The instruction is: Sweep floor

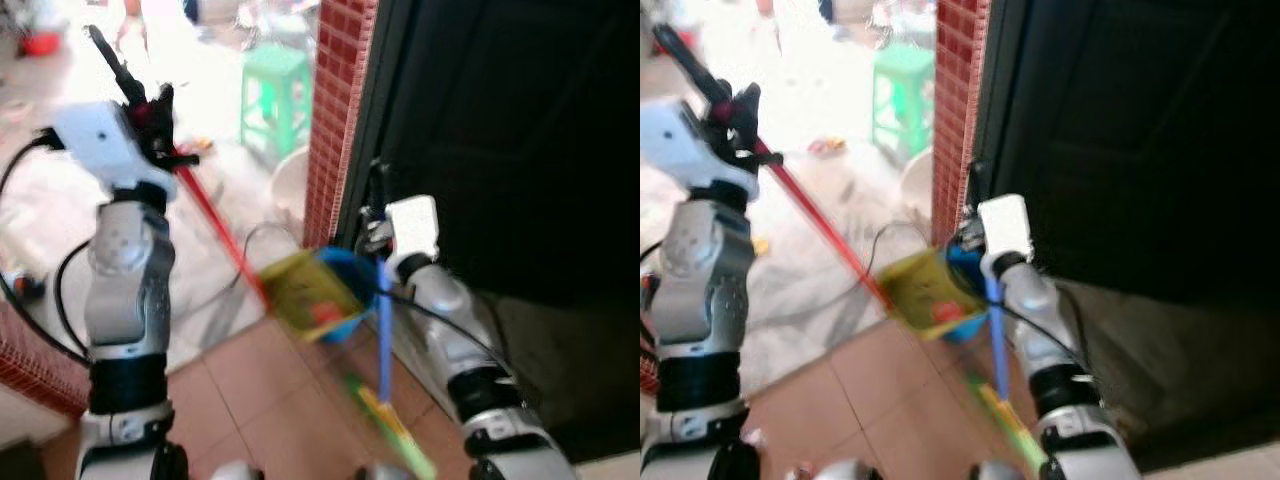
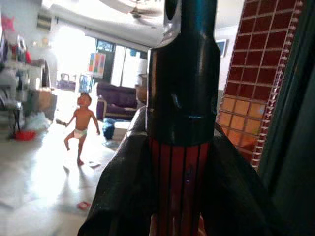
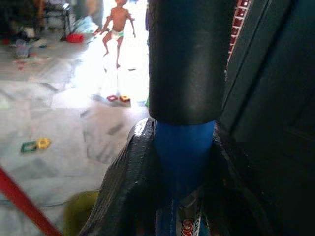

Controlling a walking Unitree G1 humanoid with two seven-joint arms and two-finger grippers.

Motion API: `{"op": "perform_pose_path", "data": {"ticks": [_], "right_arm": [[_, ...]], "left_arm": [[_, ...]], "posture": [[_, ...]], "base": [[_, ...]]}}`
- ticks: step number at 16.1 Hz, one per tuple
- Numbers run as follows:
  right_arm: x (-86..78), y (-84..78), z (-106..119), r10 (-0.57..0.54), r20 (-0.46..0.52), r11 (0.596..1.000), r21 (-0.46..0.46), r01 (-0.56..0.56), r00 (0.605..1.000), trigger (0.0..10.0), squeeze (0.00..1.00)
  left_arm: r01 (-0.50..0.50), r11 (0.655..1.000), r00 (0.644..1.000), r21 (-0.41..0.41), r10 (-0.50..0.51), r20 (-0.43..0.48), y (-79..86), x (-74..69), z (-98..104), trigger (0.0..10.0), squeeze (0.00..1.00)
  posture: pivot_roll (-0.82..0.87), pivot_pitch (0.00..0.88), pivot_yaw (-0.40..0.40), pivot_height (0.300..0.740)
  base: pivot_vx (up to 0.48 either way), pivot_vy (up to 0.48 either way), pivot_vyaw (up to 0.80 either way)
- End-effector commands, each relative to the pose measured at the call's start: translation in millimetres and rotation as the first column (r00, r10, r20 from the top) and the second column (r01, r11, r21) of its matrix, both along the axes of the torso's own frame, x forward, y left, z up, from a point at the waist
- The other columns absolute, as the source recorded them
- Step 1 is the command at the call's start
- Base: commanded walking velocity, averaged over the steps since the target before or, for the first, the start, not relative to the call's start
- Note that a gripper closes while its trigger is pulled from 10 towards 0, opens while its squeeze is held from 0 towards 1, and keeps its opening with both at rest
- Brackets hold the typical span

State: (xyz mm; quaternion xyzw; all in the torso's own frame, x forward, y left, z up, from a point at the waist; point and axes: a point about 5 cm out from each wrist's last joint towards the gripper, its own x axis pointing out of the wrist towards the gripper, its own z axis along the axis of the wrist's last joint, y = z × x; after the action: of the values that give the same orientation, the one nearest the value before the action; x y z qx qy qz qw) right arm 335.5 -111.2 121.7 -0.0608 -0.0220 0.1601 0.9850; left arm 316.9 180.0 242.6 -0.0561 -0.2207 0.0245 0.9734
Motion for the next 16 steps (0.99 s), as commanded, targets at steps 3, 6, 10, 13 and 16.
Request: {"op": "perform_pose_path", "data": {"ticks": [3,6,10,13,16], "right_arm": [[3.2,-10.4,9.4,-0.029,0.038,1.000,0.000,0.029,0.999,10.0,0.00],[3.8,-10.1,9.7,-0.029,0.039,1.000,-0.003,0.029,0.999,10.0,0.00],[3.4,-10.8,9.3,-0.031,0.038,1.000,0.003,0.031,0.999,10.0,0.00],[2.7,-9.8,8.5,-0.031,0.037,1.000,0.003,0.031,0.999,10.0,0.00],[3.0,-9.4,8.8,-0.032,0.038,0.999,0.005,0.032,0.999,10.0,0.00]], "left_arm": [[0.005,1.000,0.996,0.024,-0.007,0.084,-10.1,-3.2,14.7,10.0,0.00],[0.014,1.000,0.997,0.028,-0.016,0.079,-13.0,-3.2,12.9,10.0,0.00],[0.027,0.998,0.996,0.048,-0.031,0.079,-15.3,-4.6,10.1,10.0,0.00],[0.068,0.996,0.994,0.058,-0.073,0.081,-23.1,-7.0,7.8,10.0,0.00],[0.108,0.988,0.989,0.110,-0.118,0.089,-36.2,-10.8,4.5,10.0,0.00]], "posture": [[-0.08,0.036,-0.015,0.740],[-0.07,0.036,-0.016,0.740],[-0.07,0.045,-0.013,0.740],[-0.07,0.047,-0.011,0.740],[-0.07,0.048,-0.011,0.740]], "base": [[0.450,0.000,0.00],[0.417,0.000,0.00],[0.204,-0.065,0.00],[0.000,0.000,0.00],[0.000,0.000,0.00]]}}
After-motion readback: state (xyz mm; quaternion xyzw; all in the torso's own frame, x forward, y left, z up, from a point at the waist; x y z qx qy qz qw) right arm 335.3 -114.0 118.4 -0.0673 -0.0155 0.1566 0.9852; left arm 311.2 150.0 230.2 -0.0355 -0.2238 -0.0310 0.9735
